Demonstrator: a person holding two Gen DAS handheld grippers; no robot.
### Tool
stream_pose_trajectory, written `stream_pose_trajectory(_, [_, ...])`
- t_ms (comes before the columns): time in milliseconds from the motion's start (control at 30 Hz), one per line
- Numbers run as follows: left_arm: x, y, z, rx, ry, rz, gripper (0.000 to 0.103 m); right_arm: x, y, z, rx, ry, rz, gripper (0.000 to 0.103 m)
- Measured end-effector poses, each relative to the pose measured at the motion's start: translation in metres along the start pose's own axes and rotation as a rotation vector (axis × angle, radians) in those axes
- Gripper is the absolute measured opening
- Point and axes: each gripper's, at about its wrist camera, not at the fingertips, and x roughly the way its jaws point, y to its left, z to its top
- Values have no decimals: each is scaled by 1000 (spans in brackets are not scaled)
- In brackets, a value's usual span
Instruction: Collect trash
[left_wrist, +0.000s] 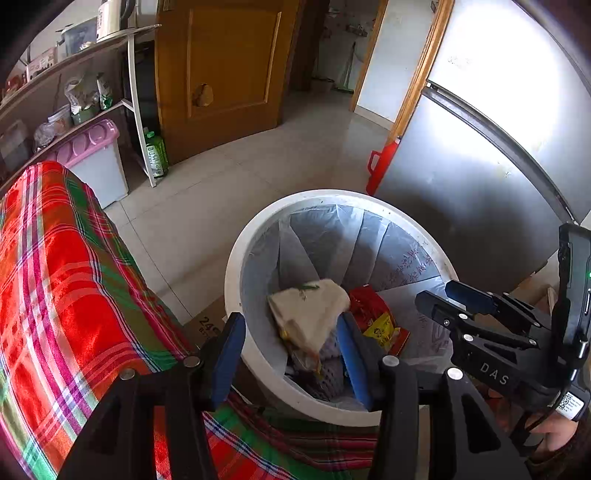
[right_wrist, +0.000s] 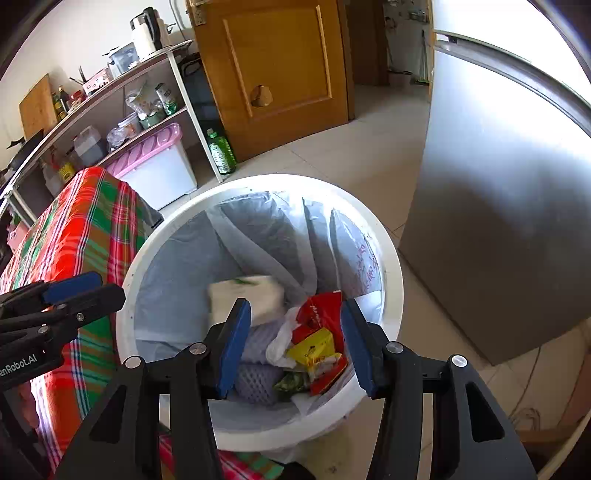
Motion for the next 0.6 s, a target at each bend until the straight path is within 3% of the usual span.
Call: stream_pose_trajectory(600, [-55,-5,-20,6,-118,51,55,-64,27,-21,23,-144,-57,52])
